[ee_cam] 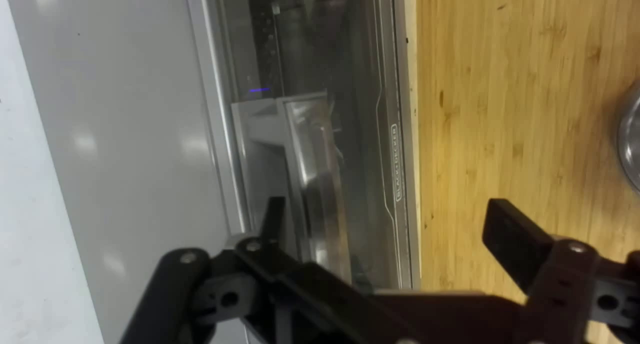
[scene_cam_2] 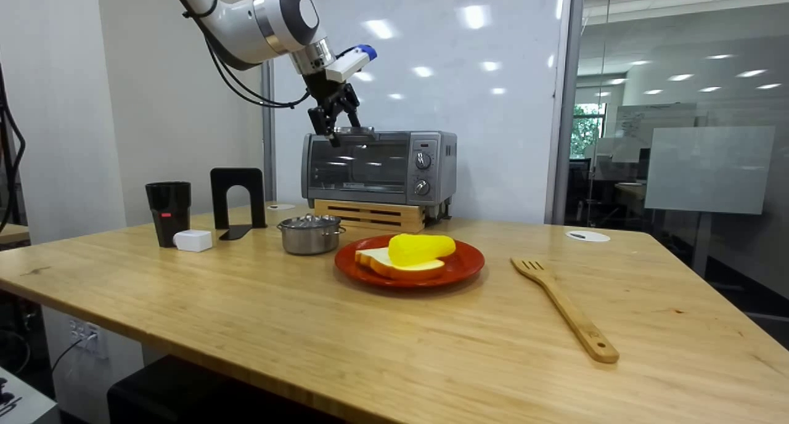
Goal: Place the corn toy in the oven then close it
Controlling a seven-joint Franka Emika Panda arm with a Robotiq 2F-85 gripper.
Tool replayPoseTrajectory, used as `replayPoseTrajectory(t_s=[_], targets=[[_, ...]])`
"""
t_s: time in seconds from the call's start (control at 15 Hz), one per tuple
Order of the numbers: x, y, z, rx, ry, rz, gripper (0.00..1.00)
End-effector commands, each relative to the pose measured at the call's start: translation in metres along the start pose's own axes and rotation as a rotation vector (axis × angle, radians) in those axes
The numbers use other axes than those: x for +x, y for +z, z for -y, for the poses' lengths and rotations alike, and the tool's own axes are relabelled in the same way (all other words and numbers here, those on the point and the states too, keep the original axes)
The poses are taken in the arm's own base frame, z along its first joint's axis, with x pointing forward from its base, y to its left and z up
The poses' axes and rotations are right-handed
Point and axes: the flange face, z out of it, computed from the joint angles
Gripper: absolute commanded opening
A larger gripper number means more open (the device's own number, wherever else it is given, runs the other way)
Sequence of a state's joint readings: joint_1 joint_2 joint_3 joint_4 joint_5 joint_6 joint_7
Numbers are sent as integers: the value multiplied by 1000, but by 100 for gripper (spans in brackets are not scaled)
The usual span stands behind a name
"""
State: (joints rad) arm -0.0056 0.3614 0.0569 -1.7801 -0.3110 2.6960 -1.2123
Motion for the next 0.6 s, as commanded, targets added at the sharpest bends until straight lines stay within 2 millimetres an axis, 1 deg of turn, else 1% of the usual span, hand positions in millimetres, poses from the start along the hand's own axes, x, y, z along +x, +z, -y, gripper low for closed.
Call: replayPoseTrajectory(t_s=[0.0,0.27,0.53], targets=[[-1,0,0,79,-19,-48,100],[-1,-12,2,164,-32,-74,100],[-2,-23,2,212,-32,-82,100]])
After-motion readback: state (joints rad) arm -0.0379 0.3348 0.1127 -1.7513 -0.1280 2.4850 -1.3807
